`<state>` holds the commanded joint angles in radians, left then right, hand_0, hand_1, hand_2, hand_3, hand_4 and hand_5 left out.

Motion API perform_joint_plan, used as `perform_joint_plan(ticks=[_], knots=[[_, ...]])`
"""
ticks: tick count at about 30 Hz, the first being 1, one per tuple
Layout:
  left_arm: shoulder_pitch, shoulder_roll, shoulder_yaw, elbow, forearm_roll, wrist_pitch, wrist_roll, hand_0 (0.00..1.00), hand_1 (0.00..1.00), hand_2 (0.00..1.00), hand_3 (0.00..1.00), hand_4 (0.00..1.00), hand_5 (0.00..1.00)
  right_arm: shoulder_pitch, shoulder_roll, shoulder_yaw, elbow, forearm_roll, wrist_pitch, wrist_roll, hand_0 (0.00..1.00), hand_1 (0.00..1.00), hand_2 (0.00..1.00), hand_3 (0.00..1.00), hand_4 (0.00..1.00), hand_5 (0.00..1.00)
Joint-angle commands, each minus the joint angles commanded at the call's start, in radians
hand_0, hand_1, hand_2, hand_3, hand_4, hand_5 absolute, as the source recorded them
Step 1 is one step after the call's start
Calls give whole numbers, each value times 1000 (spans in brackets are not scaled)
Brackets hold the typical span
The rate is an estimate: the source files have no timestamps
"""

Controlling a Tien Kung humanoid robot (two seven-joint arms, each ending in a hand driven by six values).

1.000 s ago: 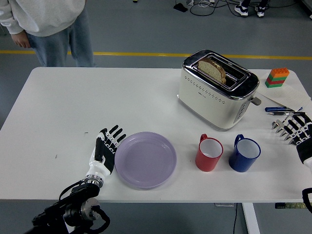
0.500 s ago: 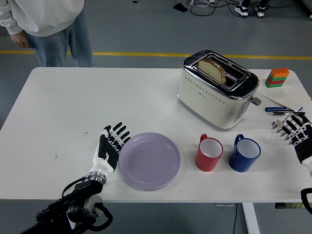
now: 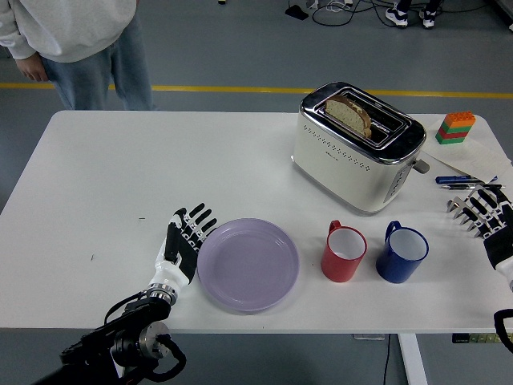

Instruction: Push plate across desktop,pick up the break from the machine,place the break in the plate

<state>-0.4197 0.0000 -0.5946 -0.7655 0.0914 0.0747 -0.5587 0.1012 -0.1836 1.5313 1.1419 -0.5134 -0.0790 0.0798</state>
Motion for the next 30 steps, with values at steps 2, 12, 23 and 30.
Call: perform_joint_plan(ticks=[2,12,23,30], knots=[[-1,0,1,0,0,0,1,763,784,818,778,458,998,1,0,0,0,0,0,0,705,646,652,605,513,342],[25,0,-74,-71,103,101,-23,716,757,795,755,462,998,4,-5,17,10,-11,-1,1,705,645,651,604,513,341],[100,44,-252,-213,254,200,-33,714,744,779,734,462,998,50,-48,14,25,-113,-49,33,709,650,649,606,512,327],[182,73,-363,-303,372,242,32,718,739,770,731,462,998,148,-132,-45,18,-337,-181,100,721,678,668,628,525,296]])
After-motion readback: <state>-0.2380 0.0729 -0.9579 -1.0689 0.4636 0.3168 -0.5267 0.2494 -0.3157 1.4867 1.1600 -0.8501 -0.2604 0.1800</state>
